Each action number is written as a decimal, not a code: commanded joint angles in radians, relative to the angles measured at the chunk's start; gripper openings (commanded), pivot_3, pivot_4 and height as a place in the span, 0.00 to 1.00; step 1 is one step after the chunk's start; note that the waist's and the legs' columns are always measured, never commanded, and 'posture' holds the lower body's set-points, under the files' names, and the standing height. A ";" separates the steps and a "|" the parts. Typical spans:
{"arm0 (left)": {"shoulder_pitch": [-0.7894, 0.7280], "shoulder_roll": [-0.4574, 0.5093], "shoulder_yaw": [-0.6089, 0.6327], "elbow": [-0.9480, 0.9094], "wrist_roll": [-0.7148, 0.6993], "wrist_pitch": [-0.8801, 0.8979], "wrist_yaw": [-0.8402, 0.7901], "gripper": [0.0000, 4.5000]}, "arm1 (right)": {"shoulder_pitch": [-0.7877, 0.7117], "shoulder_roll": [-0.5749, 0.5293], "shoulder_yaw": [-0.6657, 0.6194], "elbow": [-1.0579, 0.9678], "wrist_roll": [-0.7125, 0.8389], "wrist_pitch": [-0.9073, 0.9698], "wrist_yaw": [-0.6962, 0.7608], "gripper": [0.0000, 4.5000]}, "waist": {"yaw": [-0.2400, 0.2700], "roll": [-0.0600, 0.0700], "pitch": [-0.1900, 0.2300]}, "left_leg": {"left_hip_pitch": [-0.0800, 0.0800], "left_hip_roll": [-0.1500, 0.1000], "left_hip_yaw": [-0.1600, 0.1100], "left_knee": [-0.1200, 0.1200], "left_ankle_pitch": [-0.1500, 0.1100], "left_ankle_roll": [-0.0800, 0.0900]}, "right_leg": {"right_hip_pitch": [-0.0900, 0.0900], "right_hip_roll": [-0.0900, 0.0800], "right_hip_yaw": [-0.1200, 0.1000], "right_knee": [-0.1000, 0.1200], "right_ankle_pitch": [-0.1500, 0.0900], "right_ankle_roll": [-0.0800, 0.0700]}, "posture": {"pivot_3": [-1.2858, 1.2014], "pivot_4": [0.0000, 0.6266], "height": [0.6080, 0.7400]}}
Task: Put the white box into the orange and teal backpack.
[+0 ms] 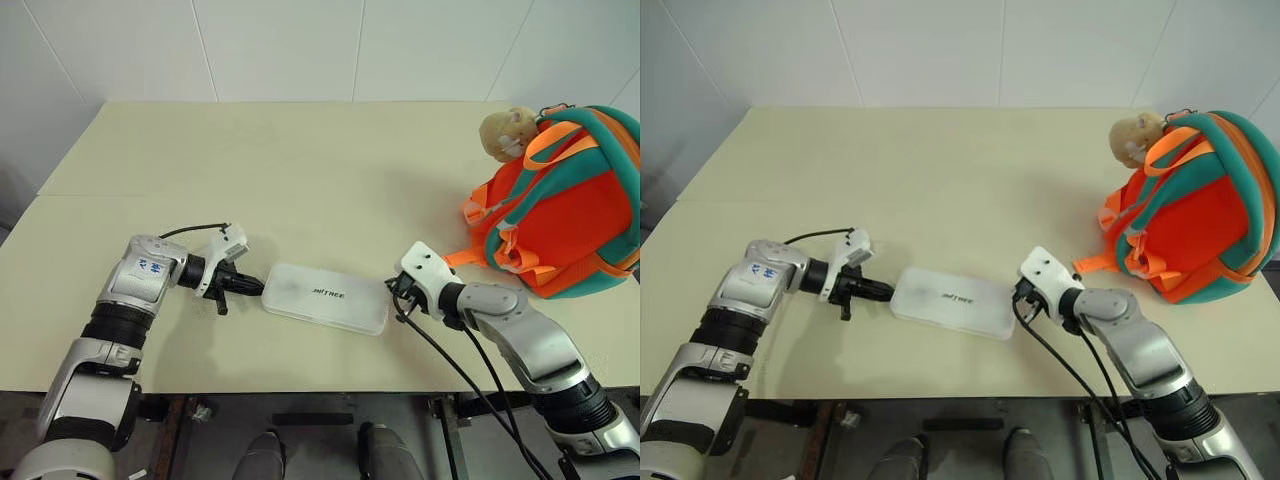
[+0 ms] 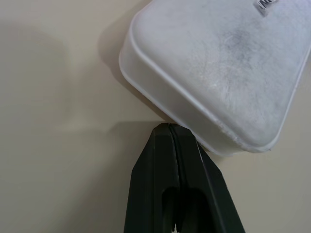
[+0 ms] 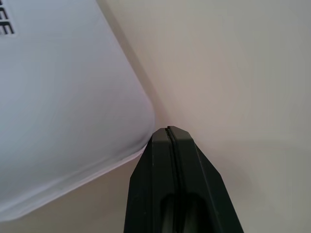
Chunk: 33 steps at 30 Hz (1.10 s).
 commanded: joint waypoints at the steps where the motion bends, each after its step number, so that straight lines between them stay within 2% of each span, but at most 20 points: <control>1: 0.017 0.014 -0.028 -0.067 -0.014 0.055 -0.003 0.00 | -0.019 -0.003 -0.037 -0.013 -0.019 -0.030 -0.009 0.00 | 0.000 0.000 0.000 | 0.000 0.000 0.000 0.000 0.000 0.000 | 0.000 0.000 0.000 0.000 0.000 0.000 | 0.52 0.24 1.00; 5: 0.027 0.031 -0.020 -0.067 -0.013 0.057 0.019 0.00 | -0.001 -0.032 -0.051 -0.027 -0.023 -0.024 0.007 0.00 | 0.000 0.000 0.000 | 0.000 0.000 0.000 0.000 0.000 0.000 | 0.000 0.000 0.000 0.000 0.000 0.000 | 0.52 0.24 1.00; 10: 0.038 0.056 0.035 -0.042 -0.037 0.018 0.053 0.00 | 0.080 -0.138 -0.083 -0.117 0.004 0.031 0.067 0.00 | 0.000 0.000 0.000 | 0.000 0.000 0.000 0.000 0.000 0.000 | 0.000 0.000 0.000 0.000 0.000 0.000 | 0.52 0.24 1.00; 13: 0.041 0.067 0.062 -0.051 -0.067 0.032 0.056 0.00 | 0.123 -0.165 -0.106 -0.183 0.048 0.075 0.098 0.00 | -0.003 0.000 0.000 | 0.000 0.000 0.000 0.000 0.000 0.000 | 0.000 0.000 0.000 0.000 0.000 -0.001 | 0.52 0.24 1.00; 21: 0.048 0.037 0.100 -0.087 -0.173 0.099 0.054 0.00 | 0.115 -0.115 -0.077 -0.240 0.100 0.134 0.093 0.00 | 0.000 0.000 0.000 | -0.001 0.000 0.000 0.005 0.000 0.000 | 0.001 0.000 0.000 0.000 -0.001 -0.001 | 0.52 0.24 1.00; 33: 0.101 0.042 0.075 -0.171 -0.204 0.165 0.073 0.00 | 0.053 -0.076 -0.044 -0.231 0.105 0.157 0.085 0.00 | 0.000 0.000 0.000 | -0.001 0.000 0.000 0.005 0.000 0.000 | 0.001 0.000 0.000 0.000 0.000 -0.001 | 0.52 0.24 1.00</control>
